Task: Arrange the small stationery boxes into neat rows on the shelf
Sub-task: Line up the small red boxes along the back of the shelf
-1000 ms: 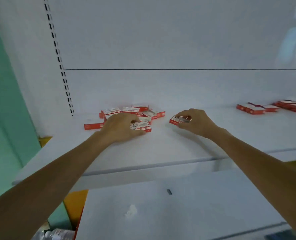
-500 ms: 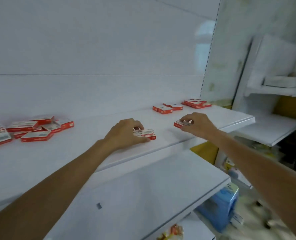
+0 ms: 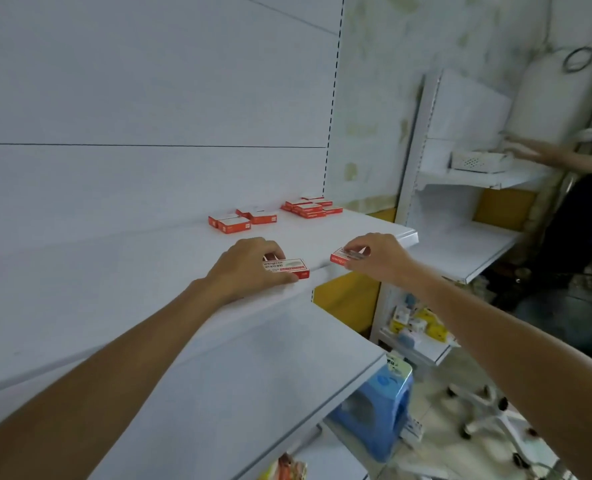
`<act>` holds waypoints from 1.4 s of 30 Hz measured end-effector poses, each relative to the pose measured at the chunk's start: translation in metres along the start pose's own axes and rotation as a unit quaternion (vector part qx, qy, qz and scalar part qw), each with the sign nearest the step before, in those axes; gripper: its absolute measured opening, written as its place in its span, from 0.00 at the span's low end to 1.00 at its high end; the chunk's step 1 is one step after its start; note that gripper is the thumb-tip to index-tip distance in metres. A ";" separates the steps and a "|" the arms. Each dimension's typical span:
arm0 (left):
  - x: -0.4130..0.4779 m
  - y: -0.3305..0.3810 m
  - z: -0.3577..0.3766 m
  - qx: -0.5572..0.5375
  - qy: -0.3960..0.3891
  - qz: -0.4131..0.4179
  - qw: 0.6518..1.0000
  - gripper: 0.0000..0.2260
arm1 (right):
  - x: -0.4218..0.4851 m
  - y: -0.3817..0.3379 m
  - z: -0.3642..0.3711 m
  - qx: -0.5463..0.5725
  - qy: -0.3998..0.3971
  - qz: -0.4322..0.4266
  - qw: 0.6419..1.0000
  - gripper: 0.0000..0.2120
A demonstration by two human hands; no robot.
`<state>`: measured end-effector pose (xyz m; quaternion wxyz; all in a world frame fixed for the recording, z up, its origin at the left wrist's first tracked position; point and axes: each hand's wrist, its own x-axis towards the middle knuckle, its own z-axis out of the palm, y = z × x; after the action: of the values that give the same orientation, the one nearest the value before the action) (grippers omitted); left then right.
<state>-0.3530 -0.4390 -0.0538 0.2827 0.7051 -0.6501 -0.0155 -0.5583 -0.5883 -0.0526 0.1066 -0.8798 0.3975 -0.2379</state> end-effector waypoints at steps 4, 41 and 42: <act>0.031 0.008 0.018 -0.011 0.008 0.010 1.000 0.16 | 0.014 0.024 0.004 0.022 0.007 -0.001 1.000 0.17; 0.319 -0.013 0.121 0.017 0.134 -0.187 0.973 0.23 | 0.345 0.183 0.032 0.080 -0.083 -0.234 0.965 0.12; 0.319 -0.012 0.125 0.016 0.140 -0.196 0.970 0.23 | 0.345 0.182 0.035 0.086 -0.094 -0.247 0.961 0.12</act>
<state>-0.3422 -0.7820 -0.0535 0.3510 0.8185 -0.4532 0.0382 -0.4622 -0.9679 -0.0359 0.1568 -0.9564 0.1341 -0.2065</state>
